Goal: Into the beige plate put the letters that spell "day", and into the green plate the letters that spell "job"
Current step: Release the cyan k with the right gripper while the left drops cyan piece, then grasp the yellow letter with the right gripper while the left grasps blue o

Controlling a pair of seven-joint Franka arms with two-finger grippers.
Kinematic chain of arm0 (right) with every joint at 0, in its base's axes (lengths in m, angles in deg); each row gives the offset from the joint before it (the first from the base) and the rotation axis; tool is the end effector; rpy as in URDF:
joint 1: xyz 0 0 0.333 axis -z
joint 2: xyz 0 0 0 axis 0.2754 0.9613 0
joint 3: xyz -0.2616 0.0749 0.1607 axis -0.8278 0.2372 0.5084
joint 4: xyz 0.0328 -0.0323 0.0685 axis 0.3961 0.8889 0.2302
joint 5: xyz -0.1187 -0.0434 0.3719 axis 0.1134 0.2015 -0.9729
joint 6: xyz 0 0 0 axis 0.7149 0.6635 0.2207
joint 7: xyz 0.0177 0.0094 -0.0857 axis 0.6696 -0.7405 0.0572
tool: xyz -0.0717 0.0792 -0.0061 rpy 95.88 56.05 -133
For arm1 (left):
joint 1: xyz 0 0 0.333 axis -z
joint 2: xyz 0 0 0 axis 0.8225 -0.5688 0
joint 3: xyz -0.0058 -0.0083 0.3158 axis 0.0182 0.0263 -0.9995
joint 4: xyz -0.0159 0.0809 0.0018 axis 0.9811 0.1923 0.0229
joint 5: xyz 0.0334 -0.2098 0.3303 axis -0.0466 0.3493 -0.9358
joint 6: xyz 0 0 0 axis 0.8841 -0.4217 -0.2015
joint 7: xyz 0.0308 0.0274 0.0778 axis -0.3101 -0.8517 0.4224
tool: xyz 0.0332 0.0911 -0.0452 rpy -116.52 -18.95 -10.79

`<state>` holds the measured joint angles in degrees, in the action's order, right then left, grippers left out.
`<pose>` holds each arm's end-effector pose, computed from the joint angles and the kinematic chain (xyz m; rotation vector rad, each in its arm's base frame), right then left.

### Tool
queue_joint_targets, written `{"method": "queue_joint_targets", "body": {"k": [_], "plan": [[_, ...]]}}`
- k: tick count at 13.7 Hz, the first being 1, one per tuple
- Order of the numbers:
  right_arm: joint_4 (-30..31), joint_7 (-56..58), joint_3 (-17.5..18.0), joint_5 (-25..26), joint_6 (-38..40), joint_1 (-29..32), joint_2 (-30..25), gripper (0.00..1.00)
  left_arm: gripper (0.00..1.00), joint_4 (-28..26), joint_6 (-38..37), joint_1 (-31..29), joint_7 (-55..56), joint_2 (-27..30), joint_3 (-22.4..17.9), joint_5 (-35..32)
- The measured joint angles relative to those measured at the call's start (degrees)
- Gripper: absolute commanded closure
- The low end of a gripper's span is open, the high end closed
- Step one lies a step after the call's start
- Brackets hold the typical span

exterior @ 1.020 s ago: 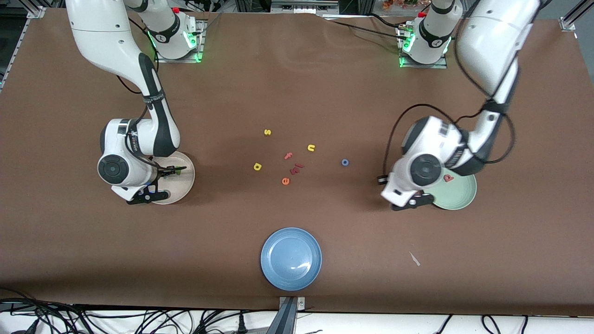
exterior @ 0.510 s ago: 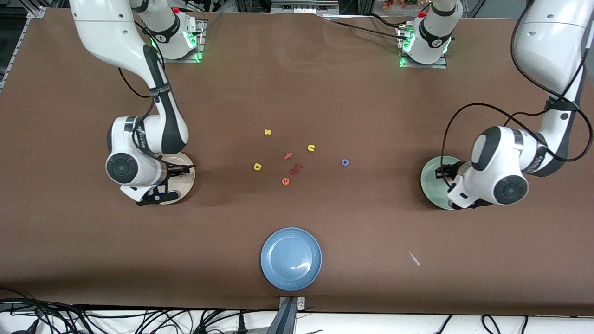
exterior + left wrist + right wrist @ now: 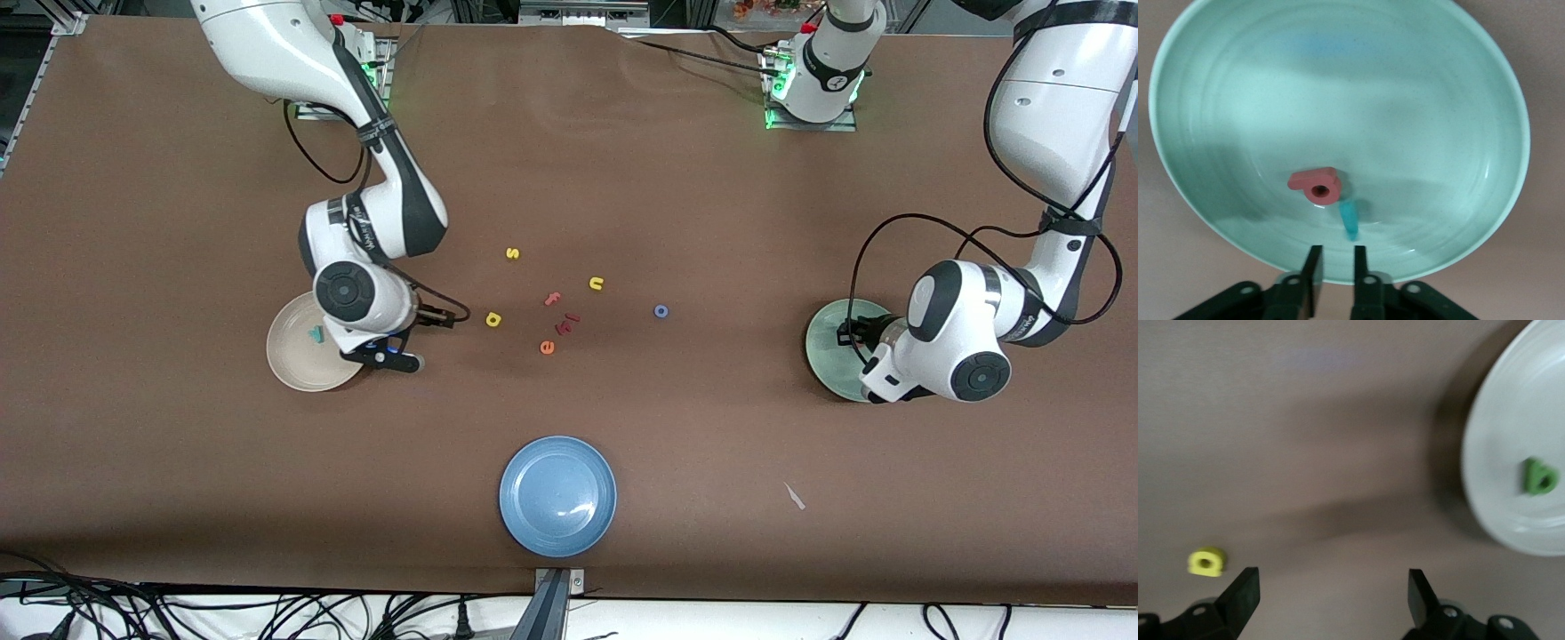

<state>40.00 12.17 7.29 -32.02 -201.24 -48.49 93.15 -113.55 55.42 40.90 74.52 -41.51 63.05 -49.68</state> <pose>0.5873 0.2834 0.2404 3.0469 -0.3920 -0.3191 0.6233 0.0004 0.1941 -2.9666 -0.2892 0.7687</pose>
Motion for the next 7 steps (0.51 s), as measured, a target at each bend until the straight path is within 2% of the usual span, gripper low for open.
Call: {"method": "queue_joint_targets", "body": {"k": [2,4,5,7], "plan": [[0.05,-7.92,1.77,-0.06,-2.75,-0.91,0.35,0.15,0.00,0.63,0.05,-0.01,0.08,0.23,0.04,0.00],[0.30,-17.19,2.06,-0.13,-6.38,-3.20,1.36,0.20,0.00,1.47,0.05,0.08,0.61,1.16,0.42,0.01],[0.58,-21.71,2.09,-0.13,-8.77,-4.28,2.09,0.23,0.00,1.69,0.05,0.28,1.99,1.80,1.16,0.02],[1.04,-28.14,2.12,-0.12,-12.11,-6.07,3.35,0.24,0.00,1.73,0.03,0.75,8.97,2.80,4.86,0.03]]}}
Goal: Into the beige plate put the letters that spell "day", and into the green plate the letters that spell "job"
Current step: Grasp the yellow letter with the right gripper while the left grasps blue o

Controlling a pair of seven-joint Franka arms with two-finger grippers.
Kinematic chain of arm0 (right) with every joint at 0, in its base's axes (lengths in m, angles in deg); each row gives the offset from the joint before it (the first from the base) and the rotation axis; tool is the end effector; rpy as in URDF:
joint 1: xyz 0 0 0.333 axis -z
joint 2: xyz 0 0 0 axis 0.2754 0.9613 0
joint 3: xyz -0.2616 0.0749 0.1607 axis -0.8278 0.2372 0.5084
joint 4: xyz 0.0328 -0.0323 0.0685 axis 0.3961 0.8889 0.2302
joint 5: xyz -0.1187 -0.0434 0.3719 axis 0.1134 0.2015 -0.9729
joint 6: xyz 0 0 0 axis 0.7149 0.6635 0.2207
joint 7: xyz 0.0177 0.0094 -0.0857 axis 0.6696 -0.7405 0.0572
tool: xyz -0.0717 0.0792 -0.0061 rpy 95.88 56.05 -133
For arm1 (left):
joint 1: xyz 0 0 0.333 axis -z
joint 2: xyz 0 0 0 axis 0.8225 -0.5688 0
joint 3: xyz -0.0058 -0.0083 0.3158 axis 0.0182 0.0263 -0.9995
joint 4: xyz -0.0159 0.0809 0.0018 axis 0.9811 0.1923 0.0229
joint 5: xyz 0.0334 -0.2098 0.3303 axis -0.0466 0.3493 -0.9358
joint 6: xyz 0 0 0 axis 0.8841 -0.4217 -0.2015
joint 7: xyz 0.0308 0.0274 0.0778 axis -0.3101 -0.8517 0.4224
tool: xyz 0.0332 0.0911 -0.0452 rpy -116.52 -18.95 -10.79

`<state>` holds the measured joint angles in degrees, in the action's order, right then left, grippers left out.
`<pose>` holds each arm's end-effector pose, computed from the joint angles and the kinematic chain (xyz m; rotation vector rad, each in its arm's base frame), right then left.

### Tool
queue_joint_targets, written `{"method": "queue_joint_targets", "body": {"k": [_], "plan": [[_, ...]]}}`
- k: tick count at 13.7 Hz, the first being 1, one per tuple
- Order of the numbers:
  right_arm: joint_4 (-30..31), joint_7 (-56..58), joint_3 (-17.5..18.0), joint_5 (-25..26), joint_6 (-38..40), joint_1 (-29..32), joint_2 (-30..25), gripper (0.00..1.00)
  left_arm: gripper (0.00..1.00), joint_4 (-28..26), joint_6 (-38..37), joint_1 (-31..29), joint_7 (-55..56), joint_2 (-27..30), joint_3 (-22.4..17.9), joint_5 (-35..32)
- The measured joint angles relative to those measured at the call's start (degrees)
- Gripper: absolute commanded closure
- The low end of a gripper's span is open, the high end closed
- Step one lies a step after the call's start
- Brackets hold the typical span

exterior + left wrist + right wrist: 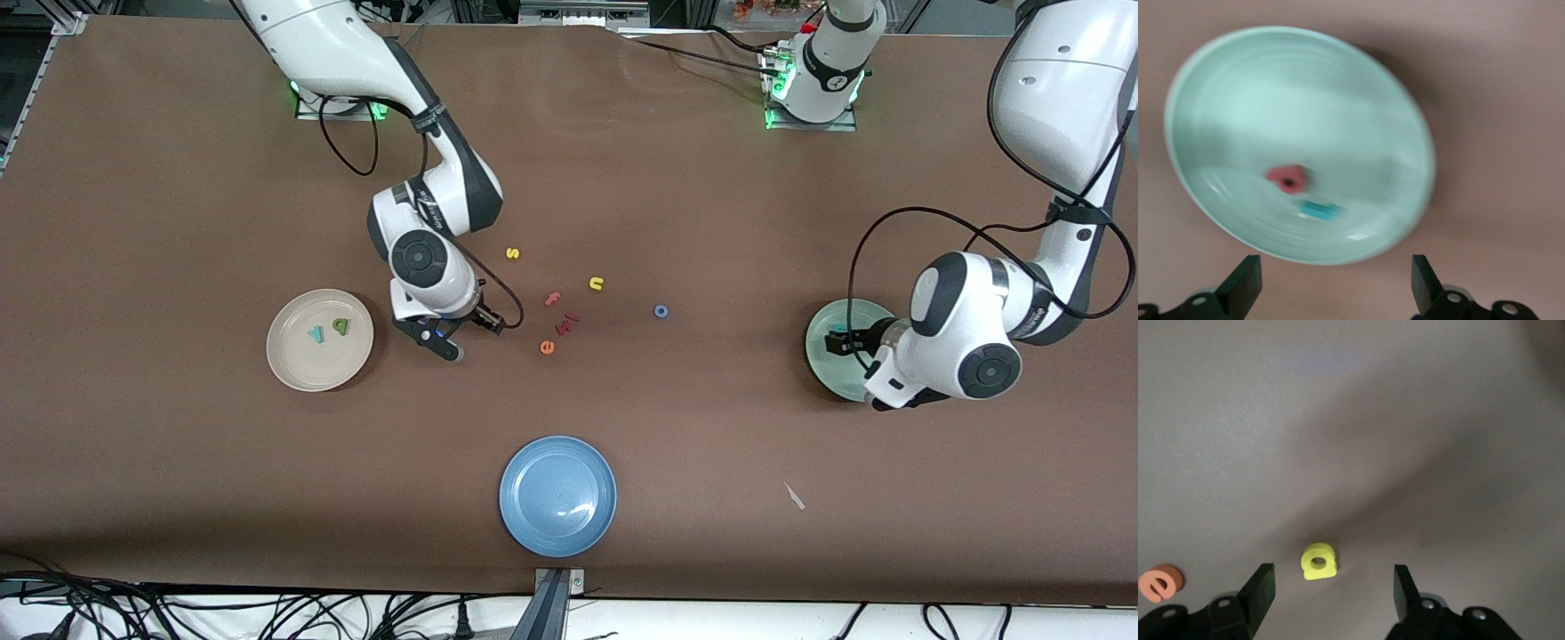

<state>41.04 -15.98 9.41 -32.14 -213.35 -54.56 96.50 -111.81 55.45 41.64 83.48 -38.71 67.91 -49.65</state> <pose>0.5551 0.3653 0.2084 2.9735 -0.9535 -0.1453 0.6379 -0.0522 0.2443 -2.9832 -0.4037 0.6292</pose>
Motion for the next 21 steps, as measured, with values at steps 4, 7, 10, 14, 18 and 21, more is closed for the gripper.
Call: {"method": "queue_joint_targets", "body": {"k": [4,7,10,14,18,21], "plan": [[0.23,-2.31,-0.09,0.00,-2.38,-0.64,1.92,0.38,0.00,-0.50,3.62,2.43,18.76,0.14,8.02,0.19],[0.23,-2.35,-0.08,0.01,-3.13,-0.70,2.69,0.43,0.02,-1.68,10.27,7.00,30.21,-0.61,9.54,0.29],[0.23,-2.35,-0.07,0.01,-3.16,-0.89,2.90,0.46,0.11,-3.89,18.11,12.18,39.35,-2.06,9.52,0.29],[0.23,-2.35,-0.07,0.02,-3.22,-1.09,2.97,0.69,0.14,-7.02,25.73,14.41,44.88,-4.44,9.40,0.28],[0.16,-2.31,-0.07,0.51,-3.73,-1.42,2.94,0.88,0.19,-11.54,31.70,14.59,46.42,-5.07,9.35,-0.44],[0.14,0.72,-0.28,2.18,-3.54,-1.54,2.83,0.88,0.32,-13.12,32.20,15.16,48.38,-5.06,9.36,-2.37]]}}
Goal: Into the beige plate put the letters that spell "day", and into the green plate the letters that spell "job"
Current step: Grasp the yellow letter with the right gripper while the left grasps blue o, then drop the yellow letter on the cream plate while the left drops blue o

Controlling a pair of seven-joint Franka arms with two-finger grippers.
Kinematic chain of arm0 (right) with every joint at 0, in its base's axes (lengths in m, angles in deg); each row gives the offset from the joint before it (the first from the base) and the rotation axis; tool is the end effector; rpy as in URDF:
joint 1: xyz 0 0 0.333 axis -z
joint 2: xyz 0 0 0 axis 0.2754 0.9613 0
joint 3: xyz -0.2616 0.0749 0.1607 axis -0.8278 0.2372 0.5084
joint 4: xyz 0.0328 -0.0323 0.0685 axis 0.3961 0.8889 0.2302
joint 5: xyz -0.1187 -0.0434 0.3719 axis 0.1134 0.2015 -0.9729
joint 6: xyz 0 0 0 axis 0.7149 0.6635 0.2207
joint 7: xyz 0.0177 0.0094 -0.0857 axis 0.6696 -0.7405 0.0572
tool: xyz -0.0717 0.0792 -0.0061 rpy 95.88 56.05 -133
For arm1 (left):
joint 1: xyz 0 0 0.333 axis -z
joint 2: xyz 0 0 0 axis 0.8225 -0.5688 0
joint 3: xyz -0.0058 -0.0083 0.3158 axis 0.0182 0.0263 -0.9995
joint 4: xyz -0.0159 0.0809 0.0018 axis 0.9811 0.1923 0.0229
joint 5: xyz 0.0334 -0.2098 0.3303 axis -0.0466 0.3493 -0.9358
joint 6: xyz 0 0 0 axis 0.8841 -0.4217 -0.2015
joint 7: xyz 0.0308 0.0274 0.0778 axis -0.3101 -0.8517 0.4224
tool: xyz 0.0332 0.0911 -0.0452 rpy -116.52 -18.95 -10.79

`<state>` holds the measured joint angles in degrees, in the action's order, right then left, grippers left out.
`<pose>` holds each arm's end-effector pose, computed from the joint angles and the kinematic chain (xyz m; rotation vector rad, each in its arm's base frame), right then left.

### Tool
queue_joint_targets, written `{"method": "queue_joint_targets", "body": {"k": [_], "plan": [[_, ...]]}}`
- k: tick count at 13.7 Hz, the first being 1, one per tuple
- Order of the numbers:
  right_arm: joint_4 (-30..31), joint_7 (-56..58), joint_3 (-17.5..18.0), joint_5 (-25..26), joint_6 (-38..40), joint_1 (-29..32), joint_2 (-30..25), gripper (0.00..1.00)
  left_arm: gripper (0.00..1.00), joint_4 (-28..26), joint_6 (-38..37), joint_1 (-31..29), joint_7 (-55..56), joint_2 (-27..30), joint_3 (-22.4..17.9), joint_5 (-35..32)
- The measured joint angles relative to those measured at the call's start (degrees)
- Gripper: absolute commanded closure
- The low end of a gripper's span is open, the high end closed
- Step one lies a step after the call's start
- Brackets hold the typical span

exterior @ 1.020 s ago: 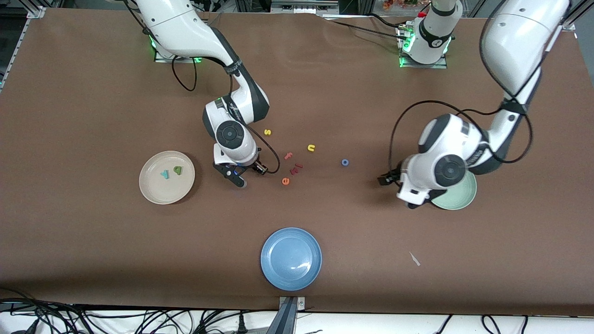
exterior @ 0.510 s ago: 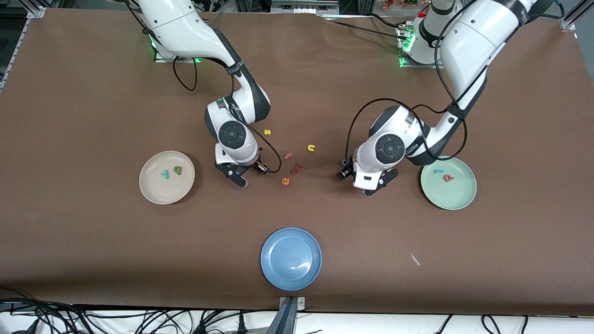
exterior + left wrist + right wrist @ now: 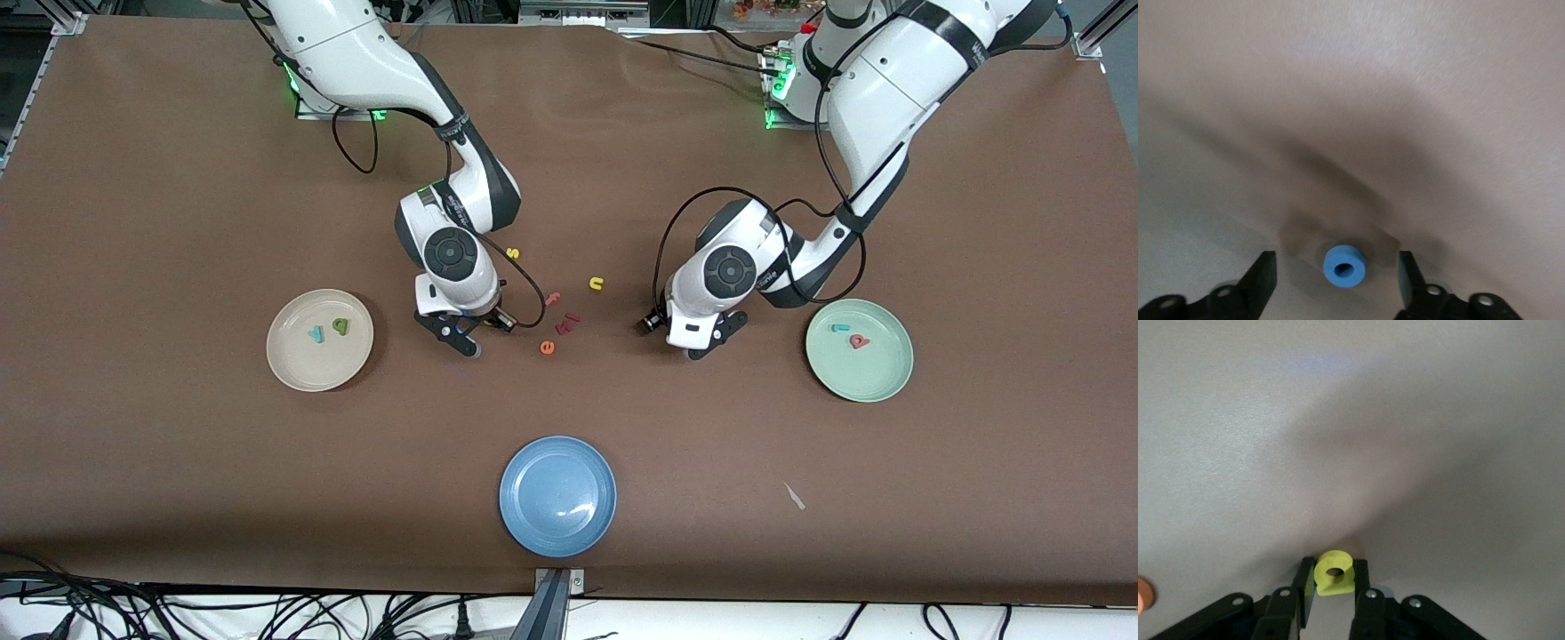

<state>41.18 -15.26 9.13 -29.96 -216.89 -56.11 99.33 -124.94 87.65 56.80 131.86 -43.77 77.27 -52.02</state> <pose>0.5474 0.3754 0.1799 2.9836 -0.8591 -0.0873 0.5378 -0.3266 0.1680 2.9090 1.0086 -0.3465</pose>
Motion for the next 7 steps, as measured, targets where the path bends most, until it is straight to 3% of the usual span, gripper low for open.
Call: {"method": "queue_joint_targets", "body": {"k": [2,6,7], "plan": [[-0.35,4.35,-1.68,0.23,2.55,0.00,-0.80,0.88,0.49,-0.21,0.13,0.59,0.48,0.03,0.00,-0.01],[-0.74,20.27,-8.63,0.26,11.26,0.19,-5.27,0.88,0.96,-0.15,0.65,0.69,1.27,0.30,0.08,-0.01],[-0.73,24.40,-10.48,0.26,12.88,0.28,-6.08,0.88,1.00,-0.13,0.65,0.69,1.30,0.34,0.10,-0.01]]}}
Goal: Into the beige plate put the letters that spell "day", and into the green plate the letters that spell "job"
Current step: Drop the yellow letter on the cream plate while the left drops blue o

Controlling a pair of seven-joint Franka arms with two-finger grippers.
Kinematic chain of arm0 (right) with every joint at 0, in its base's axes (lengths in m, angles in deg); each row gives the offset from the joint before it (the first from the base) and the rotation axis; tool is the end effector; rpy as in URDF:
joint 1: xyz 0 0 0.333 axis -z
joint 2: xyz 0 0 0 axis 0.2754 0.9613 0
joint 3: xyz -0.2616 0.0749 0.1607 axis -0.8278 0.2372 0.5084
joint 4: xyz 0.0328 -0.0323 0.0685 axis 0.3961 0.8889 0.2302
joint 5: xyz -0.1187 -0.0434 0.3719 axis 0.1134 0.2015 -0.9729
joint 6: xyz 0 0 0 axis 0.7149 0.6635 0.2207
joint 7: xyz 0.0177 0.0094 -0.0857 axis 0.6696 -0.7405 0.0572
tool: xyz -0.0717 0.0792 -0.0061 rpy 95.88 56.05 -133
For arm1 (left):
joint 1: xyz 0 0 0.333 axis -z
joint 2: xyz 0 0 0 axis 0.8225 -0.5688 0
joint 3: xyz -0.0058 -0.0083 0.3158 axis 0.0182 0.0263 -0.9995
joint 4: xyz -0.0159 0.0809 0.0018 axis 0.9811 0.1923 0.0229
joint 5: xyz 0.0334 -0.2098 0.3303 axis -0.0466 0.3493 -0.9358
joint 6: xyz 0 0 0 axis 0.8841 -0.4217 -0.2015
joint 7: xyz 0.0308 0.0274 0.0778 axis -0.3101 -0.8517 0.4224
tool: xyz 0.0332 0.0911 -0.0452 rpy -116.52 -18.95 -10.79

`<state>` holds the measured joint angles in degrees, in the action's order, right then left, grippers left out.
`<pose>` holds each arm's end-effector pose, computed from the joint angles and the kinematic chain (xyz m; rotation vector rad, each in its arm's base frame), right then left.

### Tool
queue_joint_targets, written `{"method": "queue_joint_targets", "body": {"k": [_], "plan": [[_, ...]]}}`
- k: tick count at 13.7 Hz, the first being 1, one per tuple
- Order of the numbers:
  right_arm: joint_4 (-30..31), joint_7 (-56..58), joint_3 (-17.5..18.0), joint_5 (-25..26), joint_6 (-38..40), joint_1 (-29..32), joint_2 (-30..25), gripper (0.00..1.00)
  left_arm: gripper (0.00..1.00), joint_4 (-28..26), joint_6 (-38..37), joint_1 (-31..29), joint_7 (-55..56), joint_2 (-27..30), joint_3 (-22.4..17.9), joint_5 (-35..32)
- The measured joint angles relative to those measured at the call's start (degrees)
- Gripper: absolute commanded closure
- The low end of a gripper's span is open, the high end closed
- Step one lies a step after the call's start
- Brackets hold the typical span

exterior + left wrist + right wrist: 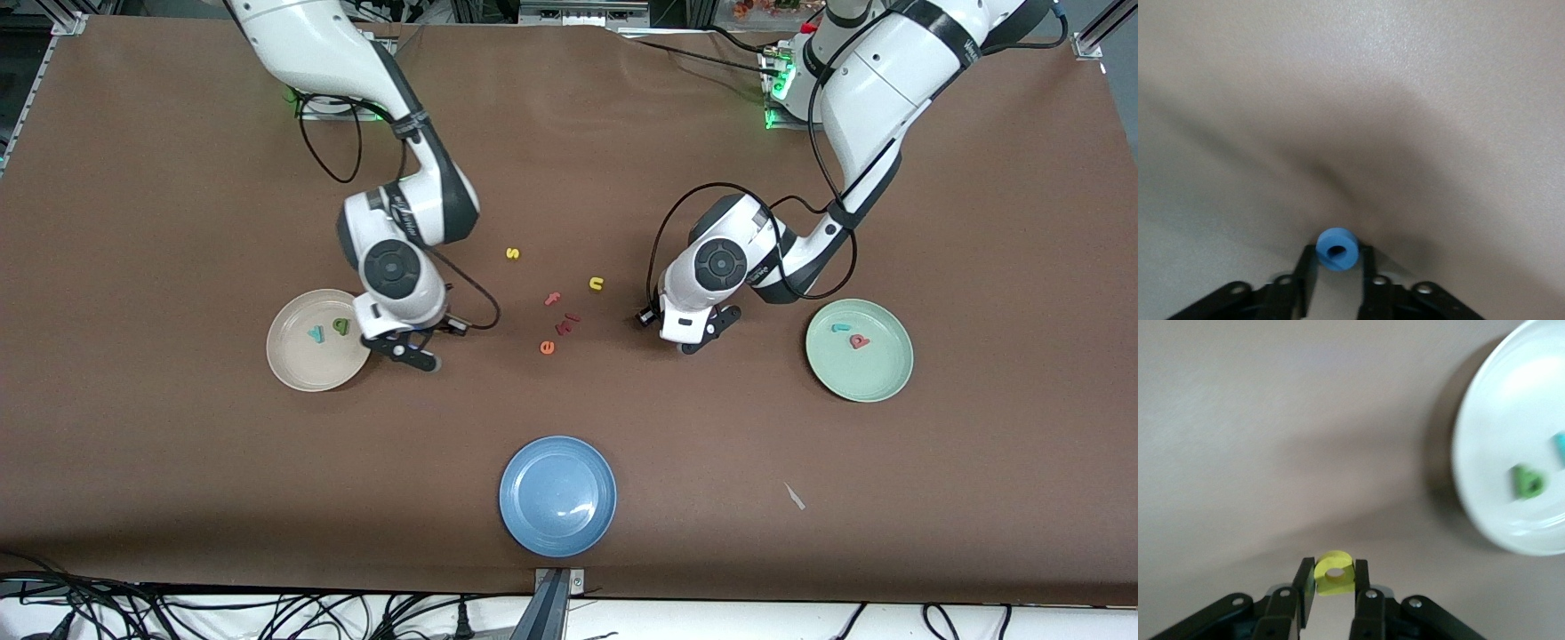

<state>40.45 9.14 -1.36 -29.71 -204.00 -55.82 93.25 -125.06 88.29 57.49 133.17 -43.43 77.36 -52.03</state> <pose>0.5950 0.2775 0.2497 2.9769 -0.4366 -0.1449 0.5347 -0.3344 0.1717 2.8990 1.0209 -0.3318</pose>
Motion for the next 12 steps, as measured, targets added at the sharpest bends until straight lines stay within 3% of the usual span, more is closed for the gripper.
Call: {"method": "queue_joint_targets", "body": {"k": [5,9,12], "plan": [[3.08,18.82,-7.69,-0.90,0.75,1.27,-0.40,0.88,1.00,0.33,-1.06,-0.59,-0.08,0.24,-0.19,-0.09],[7.36,29.19,-8.29,-1.61,-5.83,6.05,0.28,0.88,1.00,1.81,-9.41,-3.79,-3.50,4.78,-0.26,-0.17],[7.58,31.04,-8.14,-1.84,-8.01,7.42,1.13,0.84,1.00,2.00,-17.90,-11.91,-12.85,9.55,-0.14,-0.17]]}}
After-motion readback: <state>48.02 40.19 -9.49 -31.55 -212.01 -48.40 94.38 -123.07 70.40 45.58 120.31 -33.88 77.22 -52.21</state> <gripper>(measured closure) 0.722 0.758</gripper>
